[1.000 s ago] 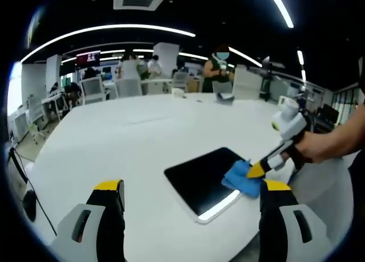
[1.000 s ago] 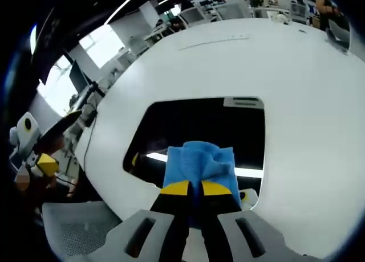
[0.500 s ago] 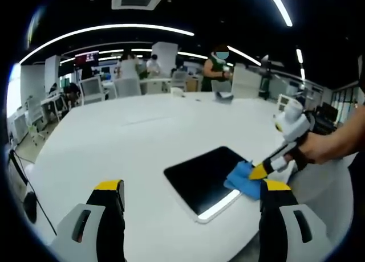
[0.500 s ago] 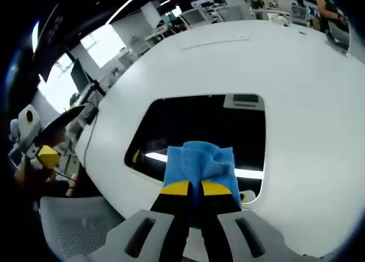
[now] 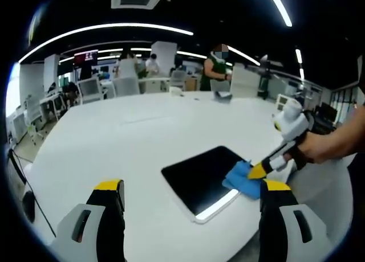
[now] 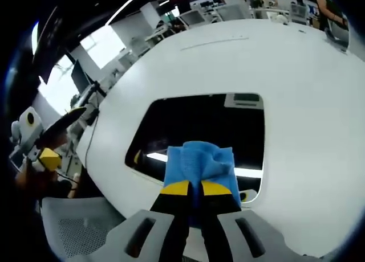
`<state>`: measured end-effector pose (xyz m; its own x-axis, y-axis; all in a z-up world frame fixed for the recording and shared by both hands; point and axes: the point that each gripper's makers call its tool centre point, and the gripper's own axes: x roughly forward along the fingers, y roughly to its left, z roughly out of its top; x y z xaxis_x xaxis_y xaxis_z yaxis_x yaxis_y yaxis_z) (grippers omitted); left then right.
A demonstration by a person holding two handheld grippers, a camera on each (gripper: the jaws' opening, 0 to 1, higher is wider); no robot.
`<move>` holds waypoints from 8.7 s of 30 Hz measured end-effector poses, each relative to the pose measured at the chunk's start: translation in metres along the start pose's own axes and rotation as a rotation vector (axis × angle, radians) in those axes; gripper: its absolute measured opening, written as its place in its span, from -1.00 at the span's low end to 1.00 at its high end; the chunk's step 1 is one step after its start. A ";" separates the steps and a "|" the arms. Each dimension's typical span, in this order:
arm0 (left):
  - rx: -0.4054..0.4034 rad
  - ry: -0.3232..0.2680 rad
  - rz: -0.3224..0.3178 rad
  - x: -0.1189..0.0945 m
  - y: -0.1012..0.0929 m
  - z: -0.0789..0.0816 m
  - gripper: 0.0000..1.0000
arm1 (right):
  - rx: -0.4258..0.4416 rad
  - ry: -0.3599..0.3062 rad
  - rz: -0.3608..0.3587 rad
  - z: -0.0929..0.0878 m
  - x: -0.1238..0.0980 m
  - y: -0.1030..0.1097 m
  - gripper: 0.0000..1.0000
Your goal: Wipe the mirror surface with the cleaning cloth until all visible marks leave the cleaned area.
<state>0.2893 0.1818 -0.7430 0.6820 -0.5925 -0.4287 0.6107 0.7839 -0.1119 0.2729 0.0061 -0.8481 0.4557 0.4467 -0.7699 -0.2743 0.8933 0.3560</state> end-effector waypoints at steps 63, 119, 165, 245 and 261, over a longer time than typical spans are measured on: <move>0.006 0.005 -0.010 0.011 -0.006 0.000 0.99 | 0.055 0.001 -0.054 0.002 -0.017 -0.041 -0.98; -0.048 0.012 -0.001 0.005 0.003 -0.007 0.99 | 0.020 0.034 -0.048 0.057 0.013 -0.059 -0.99; -0.069 0.021 0.040 -0.002 0.010 -0.016 0.99 | 0.032 0.061 -0.042 0.105 0.039 -0.080 -0.99; -0.058 0.018 0.022 0.007 0.007 -0.010 0.99 | 0.091 0.061 -0.101 0.090 -0.021 -0.151 -0.99; -0.057 0.028 0.039 0.002 0.014 -0.013 0.99 | 0.048 0.100 -0.150 0.073 -0.005 -0.159 -0.98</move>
<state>0.2938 0.1942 -0.7566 0.6932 -0.5563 -0.4582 0.5593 0.8162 -0.1448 0.3756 -0.1345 -0.8624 0.4017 0.3030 -0.8642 -0.1677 0.9521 0.2558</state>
